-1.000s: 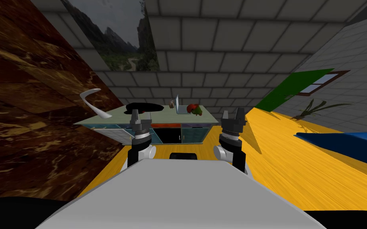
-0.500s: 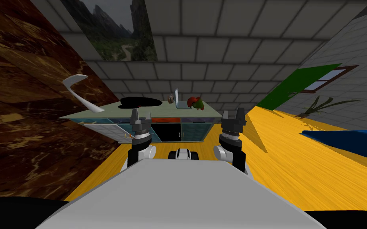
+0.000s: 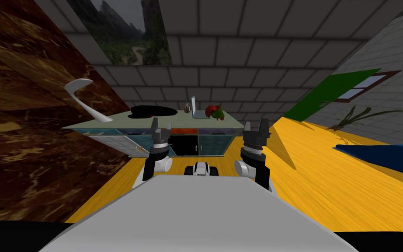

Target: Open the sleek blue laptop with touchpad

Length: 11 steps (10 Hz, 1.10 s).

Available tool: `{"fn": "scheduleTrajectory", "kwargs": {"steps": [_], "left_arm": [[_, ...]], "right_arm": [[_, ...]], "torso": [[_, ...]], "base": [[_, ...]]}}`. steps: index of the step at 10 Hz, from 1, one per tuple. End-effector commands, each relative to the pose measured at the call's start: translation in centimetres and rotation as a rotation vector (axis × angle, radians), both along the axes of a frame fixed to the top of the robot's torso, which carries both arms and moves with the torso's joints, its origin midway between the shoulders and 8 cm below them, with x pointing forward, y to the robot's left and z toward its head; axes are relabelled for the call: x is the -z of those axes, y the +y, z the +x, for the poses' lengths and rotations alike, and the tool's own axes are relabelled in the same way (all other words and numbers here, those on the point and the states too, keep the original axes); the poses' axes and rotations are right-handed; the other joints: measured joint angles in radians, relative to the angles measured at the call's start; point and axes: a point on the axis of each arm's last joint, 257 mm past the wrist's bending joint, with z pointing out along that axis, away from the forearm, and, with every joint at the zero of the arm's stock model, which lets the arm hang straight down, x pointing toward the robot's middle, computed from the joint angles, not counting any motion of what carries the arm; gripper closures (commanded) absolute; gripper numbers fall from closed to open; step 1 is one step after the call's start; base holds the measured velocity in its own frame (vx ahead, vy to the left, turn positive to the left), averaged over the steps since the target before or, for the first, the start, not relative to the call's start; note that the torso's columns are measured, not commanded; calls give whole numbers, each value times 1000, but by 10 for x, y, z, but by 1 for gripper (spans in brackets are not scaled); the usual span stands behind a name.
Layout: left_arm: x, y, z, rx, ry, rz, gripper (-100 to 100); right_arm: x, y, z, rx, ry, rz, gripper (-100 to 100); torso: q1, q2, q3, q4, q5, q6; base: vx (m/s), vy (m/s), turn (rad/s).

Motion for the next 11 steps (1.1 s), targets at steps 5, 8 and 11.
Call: {"fn": "scheduleTrajectory", "kwargs": {"steps": [5, 8, 11], "left_arm": [[-3, -27, 53, 149, 74, -40, -100], [-3, -41, 78, 215, 115, -68, -100], [-9, -52, 94, 254, 135, -81, -100]], "right_arm": [[0, 0, 0, 0, 0, 0, 0], [0, 0, 0, 0, 0, 0, 0], [0, 0, 0, 0, 0, 0, 0]], "torso": [[-1, 0, 0, 0, 0, 0], [1, 1, 1, 0, 0, 0], [0, 1, 0, 0, 0, 0]], "base": [[31, -37, 22], [28, -25, 23], [18, -30, 21]]}}
